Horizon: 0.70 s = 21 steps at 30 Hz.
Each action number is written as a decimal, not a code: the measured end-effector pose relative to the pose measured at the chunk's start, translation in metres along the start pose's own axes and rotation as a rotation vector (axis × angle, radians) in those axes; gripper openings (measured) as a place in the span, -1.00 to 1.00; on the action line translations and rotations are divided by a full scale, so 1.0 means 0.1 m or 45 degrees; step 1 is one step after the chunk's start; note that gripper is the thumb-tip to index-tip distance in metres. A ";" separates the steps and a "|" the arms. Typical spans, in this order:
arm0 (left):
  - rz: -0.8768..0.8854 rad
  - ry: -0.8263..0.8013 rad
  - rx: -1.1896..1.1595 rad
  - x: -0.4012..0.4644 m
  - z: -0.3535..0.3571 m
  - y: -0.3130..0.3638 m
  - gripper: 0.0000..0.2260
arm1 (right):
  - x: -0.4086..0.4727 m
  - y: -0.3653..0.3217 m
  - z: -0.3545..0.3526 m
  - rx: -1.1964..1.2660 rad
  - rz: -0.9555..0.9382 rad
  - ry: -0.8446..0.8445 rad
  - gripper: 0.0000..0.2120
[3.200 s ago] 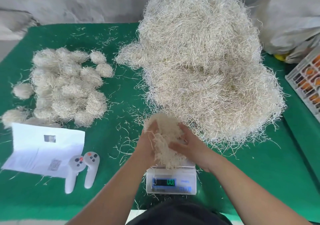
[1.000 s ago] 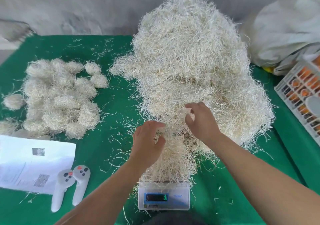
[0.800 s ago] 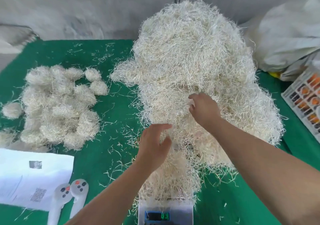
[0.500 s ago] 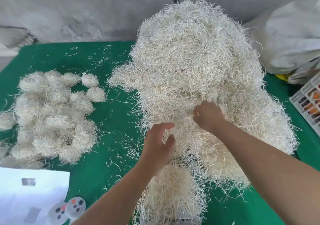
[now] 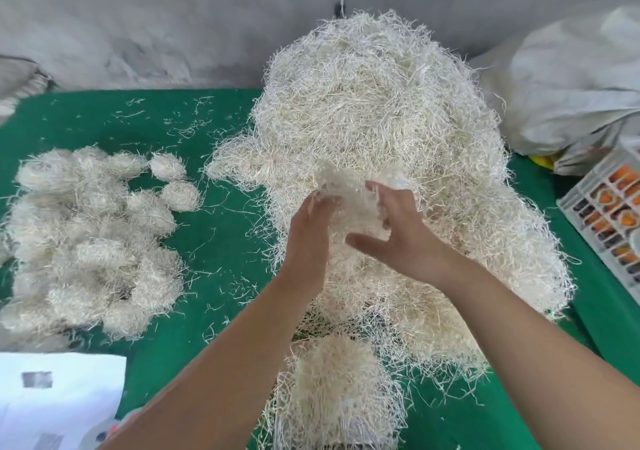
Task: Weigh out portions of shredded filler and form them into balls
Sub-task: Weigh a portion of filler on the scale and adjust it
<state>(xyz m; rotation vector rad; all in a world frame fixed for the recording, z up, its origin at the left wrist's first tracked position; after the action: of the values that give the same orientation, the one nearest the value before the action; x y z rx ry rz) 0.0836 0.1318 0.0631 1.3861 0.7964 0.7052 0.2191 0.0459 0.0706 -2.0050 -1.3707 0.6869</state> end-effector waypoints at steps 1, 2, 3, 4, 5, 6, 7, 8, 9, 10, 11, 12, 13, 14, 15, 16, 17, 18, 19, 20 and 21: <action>-0.049 0.041 -0.070 0.00 -0.02 0.00 -0.84 | 0.00 0.04 0.09 -0.081 0.003 -0.015 -0.21; -0.080 0.080 -0.118 -0.02 -0.04 0.01 -0.86 | 0.01 0.09 0.15 -0.154 0.012 0.000 -0.22; -0.084 0.114 -0.152 -0.05 -0.06 0.05 -0.88 | 0.03 0.14 0.19 -0.223 0.028 0.037 -0.23; -0.088 0.133 -0.177 -0.07 -0.08 0.09 -0.86 | 0.05 0.18 0.22 -0.291 0.047 0.078 -0.25; -0.103 0.128 -0.213 -0.09 -0.07 0.12 -0.80 | 0.07 0.23 0.22 -0.372 0.078 0.116 -0.29; -0.128 0.105 -0.261 -0.11 -0.07 0.15 -0.70 | 0.09 0.26 0.23 -0.449 0.099 0.139 -0.34; -0.128 0.082 -0.323 -0.14 -0.07 0.16 -0.67 | 0.10 0.31 0.24 -0.501 0.122 0.141 -0.37; -0.127 0.090 -0.440 -0.16 -0.10 0.16 -0.73 | 0.10 0.39 0.25 -0.491 0.147 0.128 -0.38; -0.132 0.103 -0.611 -0.14 -0.14 0.14 -0.80 | 0.11 0.47 0.25 -0.445 0.185 0.110 -0.40; -0.176 0.118 -0.803 -0.13 -0.18 0.11 -0.79 | 0.10 0.56 0.24 -0.433 0.232 0.105 -0.44; -0.231 0.128 -0.936 -0.11 -0.23 0.08 -0.77 | 0.09 0.65 0.21 -0.477 0.277 0.110 -0.52; -0.260 0.148 -0.986 -0.09 -0.30 0.06 -0.76 | 0.08 0.74 0.19 -0.542 0.317 0.113 -0.60; -0.264 0.196 -0.981 -0.06 -0.39 0.06 -0.76 | 0.07 0.83 0.17 -0.554 0.352 0.114 -0.65; -0.251 0.248 -0.954 -0.04 -0.50 0.07 -0.76 | 0.06 0.92 0.15 -0.485 0.384 0.115 -0.68; -0.239 0.277 -0.938 -0.02 -0.59 0.09 -0.77 | 0.05 1.01 0.12 -0.349 0.425 0.124 -0.69; -0.225 0.287 -0.940 0.00 -0.67 0.10 -0.78 | 0.04 1.10 0.09 -0.163 0.484 0.157 -0.70; -0.209 0.290 -0.958 0.02 -0.75 0.11 -0.76 | 0.02 1.23 0.04 0.068 0.582 0.212 -0.71; -0.203 0.313 -0.969 0.03 -0.83 0.10 -0.73 | -0.02 1.38 -0.01 0.345 0.722 0.288 -0.72; -0.211 0.359 -0.971 0.03 -0.93 0.07 -0.70 | -0.07 1.53 -0.03 0.654 0.870 0.360 -0.74; -0.230 0.421 -0.962 0.03 -1.02 0.03 -0.69 | -0.12 1.63 -0.03 0.954 0.994 0.423 -0.78; -0.252 0.485 -0.947 0.04 -1.12 -0.02 -0.69 | -0.15 1.71 -0.03 1.197 1.086 0.470 -0.81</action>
<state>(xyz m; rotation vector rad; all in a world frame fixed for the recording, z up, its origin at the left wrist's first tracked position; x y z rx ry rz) -0.0068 0.1980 0.0589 0.5006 0.8317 0.9940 0.3229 -0.0171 -0.0512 -1.6862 0.1340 0.9940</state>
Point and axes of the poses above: each hand's wrist, its own x-axis towards the middle knuckle, its own z-axis out of the palm, y = z × x, the point moved 9 cm from there along x, towards the middle knuckle, and after that the axes turned 2 degrees about -y, right-handed, at the moved point
